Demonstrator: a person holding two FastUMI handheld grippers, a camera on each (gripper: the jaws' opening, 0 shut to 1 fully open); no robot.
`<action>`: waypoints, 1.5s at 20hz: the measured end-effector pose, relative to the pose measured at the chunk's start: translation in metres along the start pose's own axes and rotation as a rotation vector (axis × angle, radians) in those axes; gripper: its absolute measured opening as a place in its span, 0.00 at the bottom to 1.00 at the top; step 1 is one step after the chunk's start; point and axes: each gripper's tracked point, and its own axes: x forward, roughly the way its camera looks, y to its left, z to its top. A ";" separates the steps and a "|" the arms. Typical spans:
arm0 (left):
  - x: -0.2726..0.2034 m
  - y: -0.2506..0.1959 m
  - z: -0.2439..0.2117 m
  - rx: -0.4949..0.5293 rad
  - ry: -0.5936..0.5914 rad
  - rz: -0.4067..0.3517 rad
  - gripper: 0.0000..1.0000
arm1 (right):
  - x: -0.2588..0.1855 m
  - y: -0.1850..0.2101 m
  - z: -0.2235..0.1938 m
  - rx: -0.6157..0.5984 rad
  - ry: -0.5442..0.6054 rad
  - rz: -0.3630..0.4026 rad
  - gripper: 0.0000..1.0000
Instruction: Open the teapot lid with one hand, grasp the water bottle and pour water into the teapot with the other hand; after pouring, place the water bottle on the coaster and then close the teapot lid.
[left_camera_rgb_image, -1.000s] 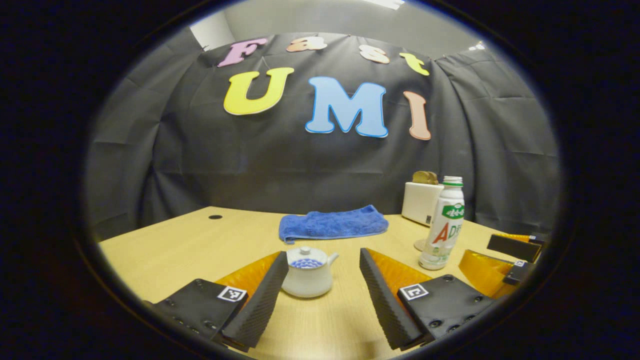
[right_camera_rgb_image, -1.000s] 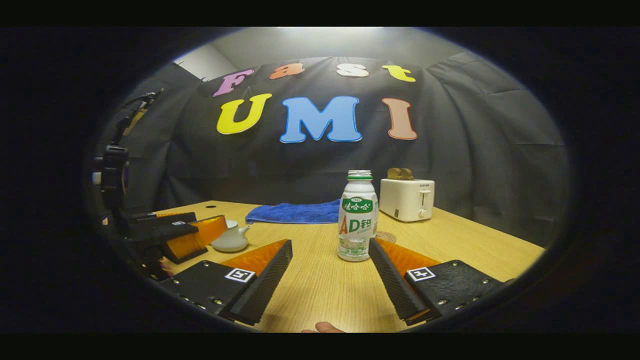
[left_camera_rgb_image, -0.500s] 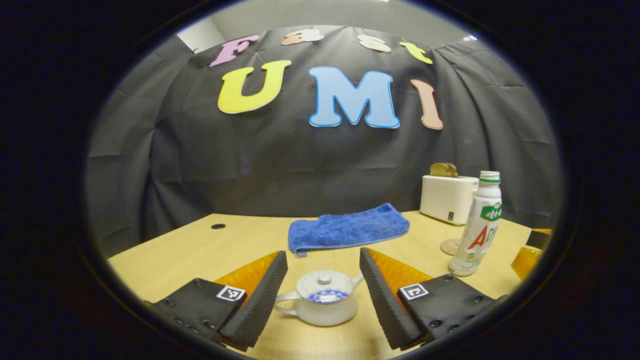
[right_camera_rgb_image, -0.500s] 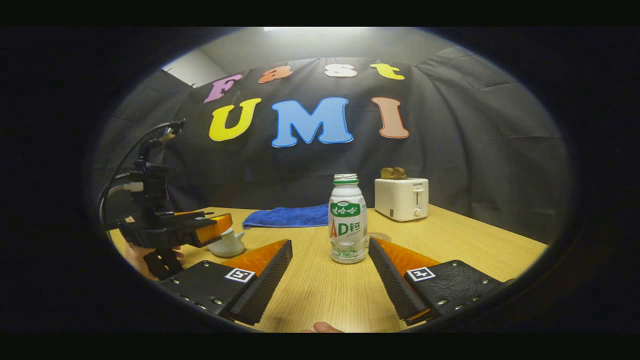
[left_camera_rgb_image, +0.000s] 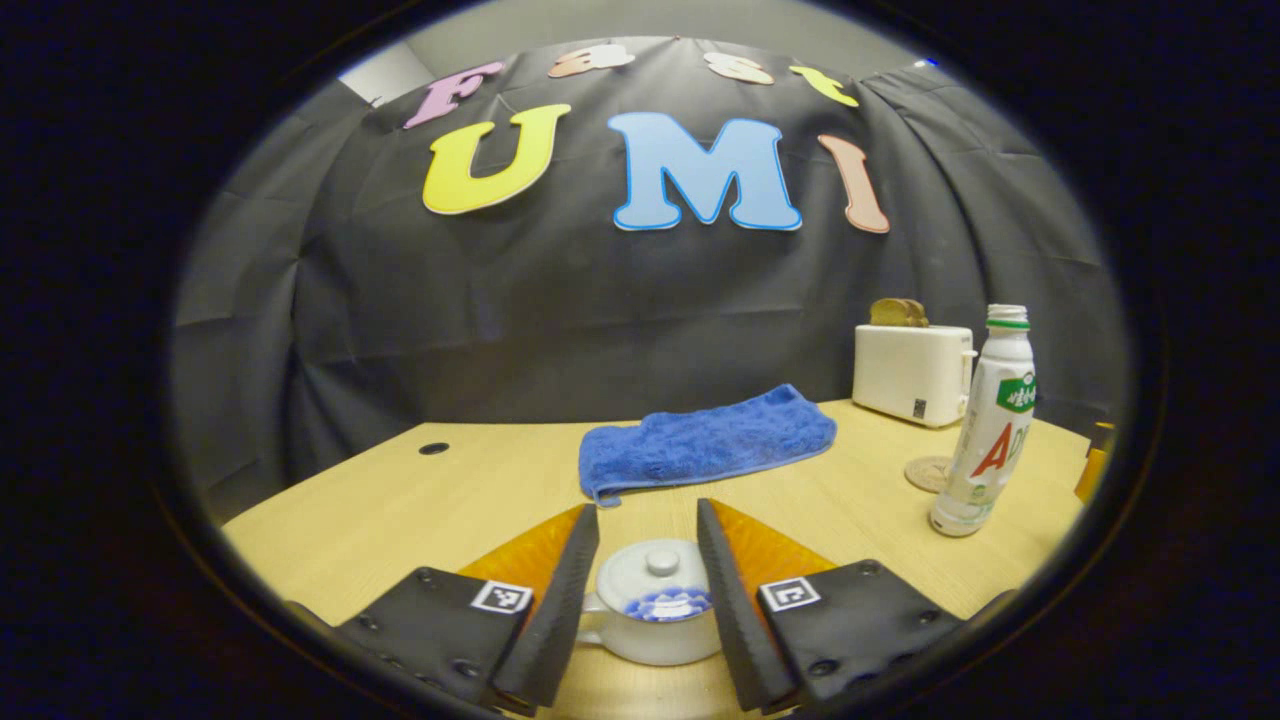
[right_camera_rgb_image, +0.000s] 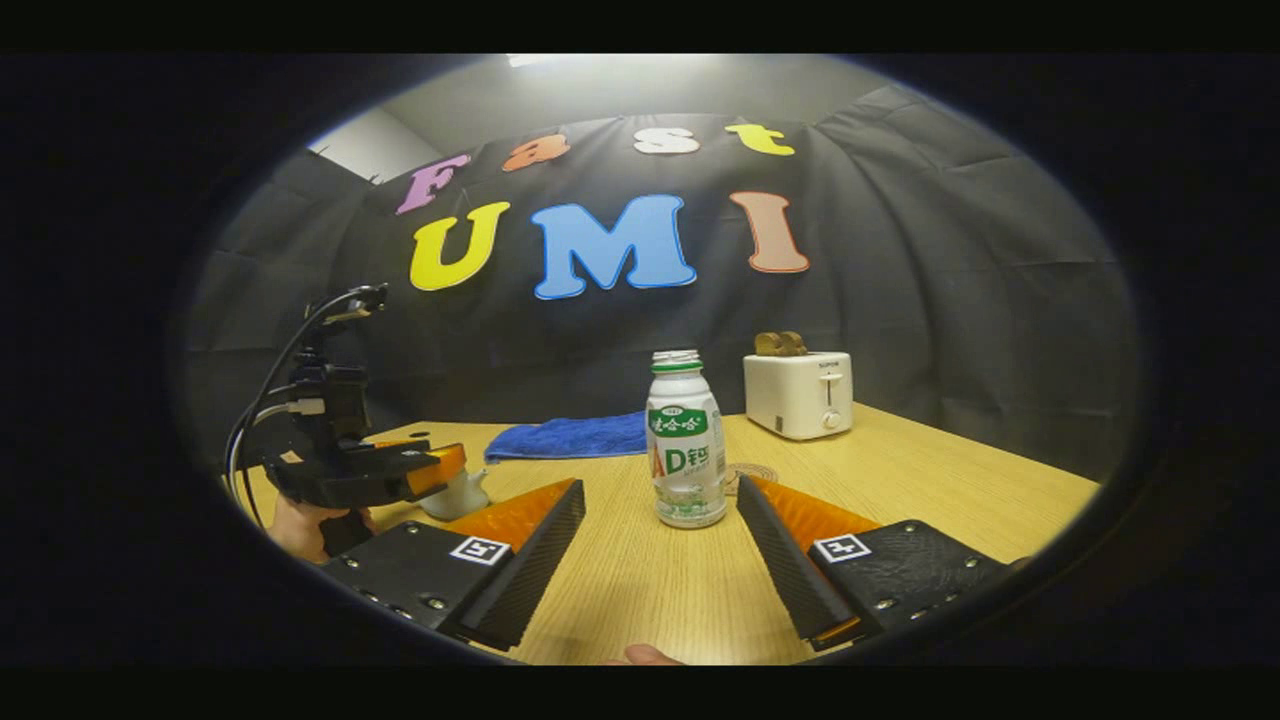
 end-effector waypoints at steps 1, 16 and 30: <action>0.002 -0.002 0.000 -0.002 0.003 -0.010 0.56 | 0.000 -0.001 0.001 -0.003 -0.003 -0.002 0.95; -0.062 -0.012 0.073 -0.008 -0.304 -0.094 0.15 | 0.075 -0.020 0.004 -0.141 0.045 -0.004 0.95; -0.058 -0.004 0.070 -0.013 -0.288 -0.091 0.17 | 0.140 -0.034 -0.021 -0.148 0.141 -0.082 0.95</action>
